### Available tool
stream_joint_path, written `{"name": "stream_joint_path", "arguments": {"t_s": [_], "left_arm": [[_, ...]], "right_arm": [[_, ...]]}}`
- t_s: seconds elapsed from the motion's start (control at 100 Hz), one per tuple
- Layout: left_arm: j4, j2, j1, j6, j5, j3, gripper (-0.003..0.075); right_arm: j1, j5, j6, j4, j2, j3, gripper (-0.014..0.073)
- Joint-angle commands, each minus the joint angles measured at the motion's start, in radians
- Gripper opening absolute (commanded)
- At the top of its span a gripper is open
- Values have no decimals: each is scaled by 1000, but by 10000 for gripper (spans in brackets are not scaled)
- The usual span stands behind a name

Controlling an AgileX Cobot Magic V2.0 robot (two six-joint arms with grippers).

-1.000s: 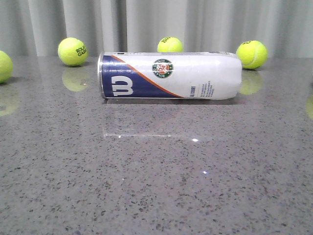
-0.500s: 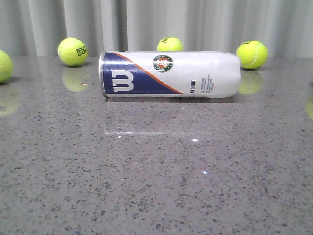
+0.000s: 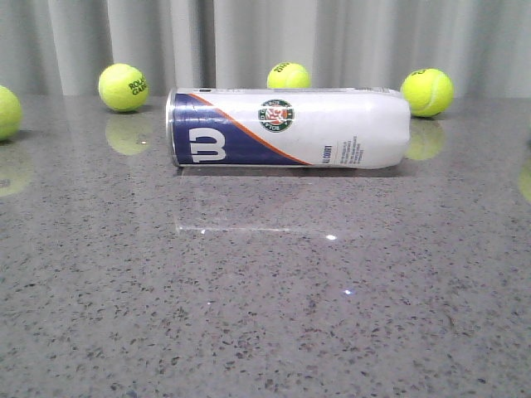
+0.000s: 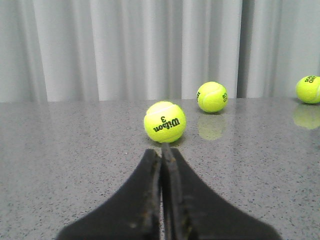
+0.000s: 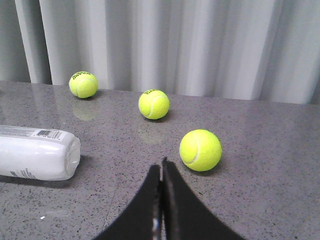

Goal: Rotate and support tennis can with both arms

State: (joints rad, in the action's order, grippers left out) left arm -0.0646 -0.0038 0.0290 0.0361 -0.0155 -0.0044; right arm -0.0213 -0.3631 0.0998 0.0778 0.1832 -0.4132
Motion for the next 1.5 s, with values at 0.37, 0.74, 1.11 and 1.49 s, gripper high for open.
{"name": "stream_joint_path", "arguments": {"t_s": [0.37, 0.74, 1.11, 1.49], "left_arm": [[0, -38, -3, 0, 132, -39, -21], [145, 222, -3, 0, -286, -513, -21], [145, 662, -3, 0, -730, -902, -21], [157, 870, -3, -4, -782, -923, 7]], "right_arm": [[5, 72, 0, 4, 10, -24, -68], [5, 72, 0, 4, 10, -24, -68], [5, 72, 0, 4, 10, -24, -68], [5, 72, 0, 4, 10, -24, -68]]}}
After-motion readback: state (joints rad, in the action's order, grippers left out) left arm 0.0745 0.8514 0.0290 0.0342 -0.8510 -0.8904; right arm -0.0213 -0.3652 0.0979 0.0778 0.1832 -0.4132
